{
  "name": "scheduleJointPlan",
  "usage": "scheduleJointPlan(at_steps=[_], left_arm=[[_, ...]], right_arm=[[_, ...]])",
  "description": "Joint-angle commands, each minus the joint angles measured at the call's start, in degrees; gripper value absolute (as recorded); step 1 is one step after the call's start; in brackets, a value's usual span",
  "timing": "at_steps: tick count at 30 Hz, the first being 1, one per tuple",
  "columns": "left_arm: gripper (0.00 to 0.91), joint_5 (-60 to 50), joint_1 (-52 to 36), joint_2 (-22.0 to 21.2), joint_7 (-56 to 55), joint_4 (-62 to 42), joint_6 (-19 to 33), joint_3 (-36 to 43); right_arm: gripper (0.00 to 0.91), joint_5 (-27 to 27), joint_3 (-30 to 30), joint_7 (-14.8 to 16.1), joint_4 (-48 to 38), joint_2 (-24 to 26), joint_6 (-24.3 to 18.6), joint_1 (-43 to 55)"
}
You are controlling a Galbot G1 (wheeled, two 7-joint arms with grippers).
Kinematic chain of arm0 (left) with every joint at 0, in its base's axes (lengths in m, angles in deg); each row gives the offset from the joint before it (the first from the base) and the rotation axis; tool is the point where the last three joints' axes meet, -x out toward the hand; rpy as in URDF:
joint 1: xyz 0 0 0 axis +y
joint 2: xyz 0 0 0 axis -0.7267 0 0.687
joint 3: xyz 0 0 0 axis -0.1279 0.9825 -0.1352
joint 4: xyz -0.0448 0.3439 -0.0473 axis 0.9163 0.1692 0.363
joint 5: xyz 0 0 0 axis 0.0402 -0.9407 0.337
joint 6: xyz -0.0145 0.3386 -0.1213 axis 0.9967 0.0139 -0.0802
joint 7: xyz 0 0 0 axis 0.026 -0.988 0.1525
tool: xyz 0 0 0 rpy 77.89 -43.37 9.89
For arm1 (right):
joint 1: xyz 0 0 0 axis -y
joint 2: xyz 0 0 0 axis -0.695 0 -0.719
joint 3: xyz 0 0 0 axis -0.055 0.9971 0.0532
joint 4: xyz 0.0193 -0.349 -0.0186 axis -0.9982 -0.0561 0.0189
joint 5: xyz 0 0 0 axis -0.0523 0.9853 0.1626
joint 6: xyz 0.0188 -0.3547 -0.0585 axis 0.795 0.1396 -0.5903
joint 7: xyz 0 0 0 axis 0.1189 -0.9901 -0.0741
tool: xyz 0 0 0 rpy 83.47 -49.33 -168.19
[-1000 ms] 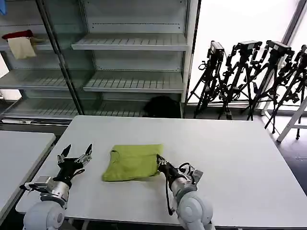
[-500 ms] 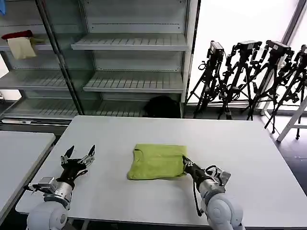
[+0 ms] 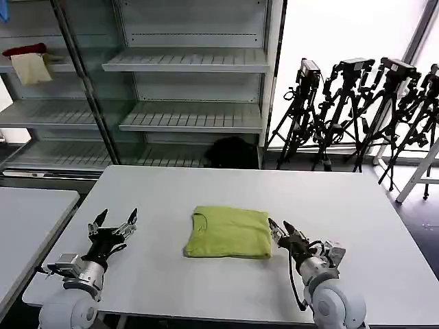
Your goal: Fold and organize the clothes.
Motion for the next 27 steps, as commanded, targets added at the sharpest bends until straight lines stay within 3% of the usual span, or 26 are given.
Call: scheduleJointPlan(at_steps=[1, 3, 6, 8, 11, 19, 27], left_arm=[[0.907, 0.49, -0.12, 0.13, 0.10, 0.09, 0.07, 0.17], [0.907, 0.95, -0.14, 0.43, 0.11, 0.14, 0.20, 0.05], [0.907, 1.31, -0.15, 0.69, 0.27, 0.15, 0.54, -0.09], [0.907, 1.76, -0.12, 0.91, 0.44, 0.14, 0.72, -0.17], [0.907, 2.01, -0.36, 1.03, 0.41, 0.03, 0.69, -0.01], [0.907, 3.01, -0.99, 1.72, 0.06, -0.19, 1.01, 1.24], [0.907, 4.12, -1.21, 3.30, 0.12, -1.49, 1.82, 1.40]], right_arm=[[0.907, 26.90, -10.91, 11.44, 2.53, 8.99, -2.67, -4.03], [0.907, 31.71, -13.54, 12.63, 1.35, 13.40, -6.57, -4.53], [0.907, 38.55, -18.29, 13.80, -1.73, 17.40, -16.07, -5.20], [0.907, 42.93, -20.14, 12.90, -4.51, 18.22, -19.71, -5.03], [0.907, 36.49, -21.11, 11.11, -6.62, 17.97, -20.15, -4.74], [0.907, 32.41, -22.50, 12.30, -8.59, 16.28, -20.11, -5.26], [0.907, 28.71, -24.95, 13.66, -6.61, 16.42, -16.99, -7.53]])
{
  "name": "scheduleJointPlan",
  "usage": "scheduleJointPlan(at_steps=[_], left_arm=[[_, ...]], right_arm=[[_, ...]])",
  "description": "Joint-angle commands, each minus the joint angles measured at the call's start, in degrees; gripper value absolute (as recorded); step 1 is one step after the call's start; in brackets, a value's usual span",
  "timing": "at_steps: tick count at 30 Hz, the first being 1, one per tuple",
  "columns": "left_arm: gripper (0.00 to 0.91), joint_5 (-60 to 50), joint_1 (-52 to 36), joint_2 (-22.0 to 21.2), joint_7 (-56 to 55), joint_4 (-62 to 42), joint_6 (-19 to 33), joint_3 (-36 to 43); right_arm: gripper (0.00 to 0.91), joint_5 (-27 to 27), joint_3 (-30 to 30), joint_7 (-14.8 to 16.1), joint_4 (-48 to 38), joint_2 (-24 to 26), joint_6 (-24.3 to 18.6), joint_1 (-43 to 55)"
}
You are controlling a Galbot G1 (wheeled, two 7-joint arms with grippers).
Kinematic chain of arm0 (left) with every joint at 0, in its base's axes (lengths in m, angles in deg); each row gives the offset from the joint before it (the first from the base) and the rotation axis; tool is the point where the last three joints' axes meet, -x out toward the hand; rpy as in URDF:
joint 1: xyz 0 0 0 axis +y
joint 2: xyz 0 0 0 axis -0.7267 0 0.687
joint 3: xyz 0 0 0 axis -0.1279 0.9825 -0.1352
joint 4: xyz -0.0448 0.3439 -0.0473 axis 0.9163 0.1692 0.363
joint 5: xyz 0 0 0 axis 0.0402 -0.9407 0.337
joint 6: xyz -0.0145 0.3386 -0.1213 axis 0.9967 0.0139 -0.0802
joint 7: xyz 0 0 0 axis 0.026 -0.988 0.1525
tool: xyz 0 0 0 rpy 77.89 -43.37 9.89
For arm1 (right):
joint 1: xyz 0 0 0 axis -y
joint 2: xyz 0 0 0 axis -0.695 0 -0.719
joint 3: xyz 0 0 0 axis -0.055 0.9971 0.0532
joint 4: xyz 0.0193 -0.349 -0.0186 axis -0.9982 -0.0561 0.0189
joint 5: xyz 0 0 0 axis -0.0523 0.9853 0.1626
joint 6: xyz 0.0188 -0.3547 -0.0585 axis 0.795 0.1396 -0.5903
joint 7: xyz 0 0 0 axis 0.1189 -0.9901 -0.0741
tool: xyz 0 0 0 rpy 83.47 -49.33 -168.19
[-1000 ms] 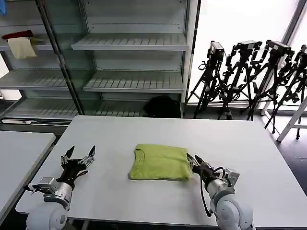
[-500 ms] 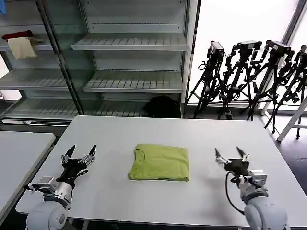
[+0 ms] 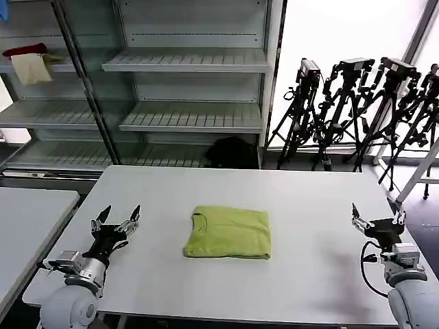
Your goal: Fold and organize the clothes.
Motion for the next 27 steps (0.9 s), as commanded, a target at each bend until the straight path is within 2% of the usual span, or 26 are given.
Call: scheduleJointPlan(at_steps=[1, 13, 19, 27], left_arm=[[0.907, 1.30, -0.42, 1.28, -0.04, -0.96, 0.61, 0.14], [0.907, 1.67, -0.92, 3.29, 0.00, -2.28, 2.56, -0.27], [0.907, 1.86, -0.78, 4.29, 0.08, -3.83, 4.80, -0.21], [0.907, 1.44, -1.91, 3.92, 0.27, -6.63, 5.79, 0.84]], right_arm=[[0.907, -1.64, -4.89, 1.89, -0.29, 1.80, -0.37, -2.29], [0.907, -3.39, -5.83, 1.05, 2.07, 0.16, 1.33, -5.69], [0.907, -5.42, -6.11, 1.06, 3.13, -1.91, 0.85, -6.97], [0.907, -6.73, -6.58, 1.03, 2.84, -1.71, 0.12, -7.71]])
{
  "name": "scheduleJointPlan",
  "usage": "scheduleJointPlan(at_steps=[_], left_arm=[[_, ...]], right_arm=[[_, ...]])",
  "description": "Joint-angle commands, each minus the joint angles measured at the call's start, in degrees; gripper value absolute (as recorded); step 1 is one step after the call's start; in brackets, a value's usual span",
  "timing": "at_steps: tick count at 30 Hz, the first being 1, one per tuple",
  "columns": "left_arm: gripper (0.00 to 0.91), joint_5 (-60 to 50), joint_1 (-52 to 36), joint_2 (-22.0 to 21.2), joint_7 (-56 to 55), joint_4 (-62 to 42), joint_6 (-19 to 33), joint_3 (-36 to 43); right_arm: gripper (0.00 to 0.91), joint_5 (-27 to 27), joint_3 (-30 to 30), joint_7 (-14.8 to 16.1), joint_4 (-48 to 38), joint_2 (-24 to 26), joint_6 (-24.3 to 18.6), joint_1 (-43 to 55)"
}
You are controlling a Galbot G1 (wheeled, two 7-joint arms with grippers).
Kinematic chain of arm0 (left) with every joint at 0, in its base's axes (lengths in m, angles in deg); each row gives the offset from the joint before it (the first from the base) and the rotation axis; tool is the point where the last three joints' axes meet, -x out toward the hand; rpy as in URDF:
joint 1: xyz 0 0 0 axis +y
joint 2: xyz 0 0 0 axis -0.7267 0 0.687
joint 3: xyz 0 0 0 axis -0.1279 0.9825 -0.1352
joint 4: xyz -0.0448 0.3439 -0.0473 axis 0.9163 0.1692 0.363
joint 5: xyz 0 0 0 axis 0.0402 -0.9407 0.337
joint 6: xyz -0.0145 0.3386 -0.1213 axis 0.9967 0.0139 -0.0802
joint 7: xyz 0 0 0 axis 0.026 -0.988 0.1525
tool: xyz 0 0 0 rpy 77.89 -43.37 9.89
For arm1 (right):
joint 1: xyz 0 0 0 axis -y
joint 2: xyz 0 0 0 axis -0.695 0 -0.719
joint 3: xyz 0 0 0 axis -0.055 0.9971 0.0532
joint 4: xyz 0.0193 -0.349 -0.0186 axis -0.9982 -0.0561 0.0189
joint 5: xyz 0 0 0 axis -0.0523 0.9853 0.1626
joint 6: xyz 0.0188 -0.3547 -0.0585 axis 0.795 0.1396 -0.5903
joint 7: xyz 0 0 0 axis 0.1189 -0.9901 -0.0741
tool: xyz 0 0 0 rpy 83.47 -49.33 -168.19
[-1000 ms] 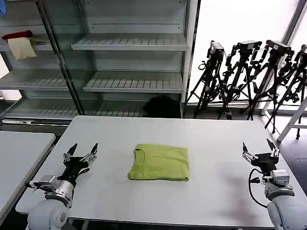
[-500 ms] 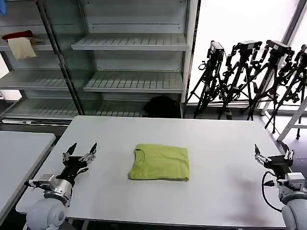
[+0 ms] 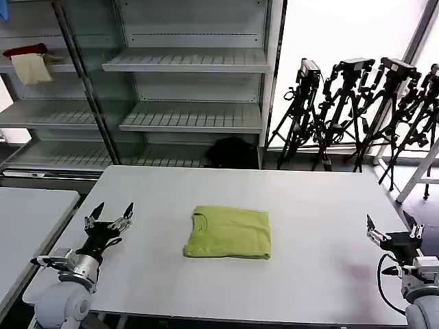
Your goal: Fold and organize the clothes.
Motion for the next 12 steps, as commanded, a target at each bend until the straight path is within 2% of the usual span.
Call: scheduleJointPlan(at_steps=[1, 12], left_arm=[[0.907, -0.24, -0.46, 0.02, 0.16, -2.99, 1.76, 0.72], [0.907, 0.08, 0.30, 0.17, 0.28, -3.28, 2.64, 0.01]], right_arm=[[0.907, -2.20, -0.75, 0.07, 0.59, -0.57, -0.33, -1.24], [0.907, -3.89, 0.76, -0.28, 0.39, -0.80, 1.05, -0.24]])
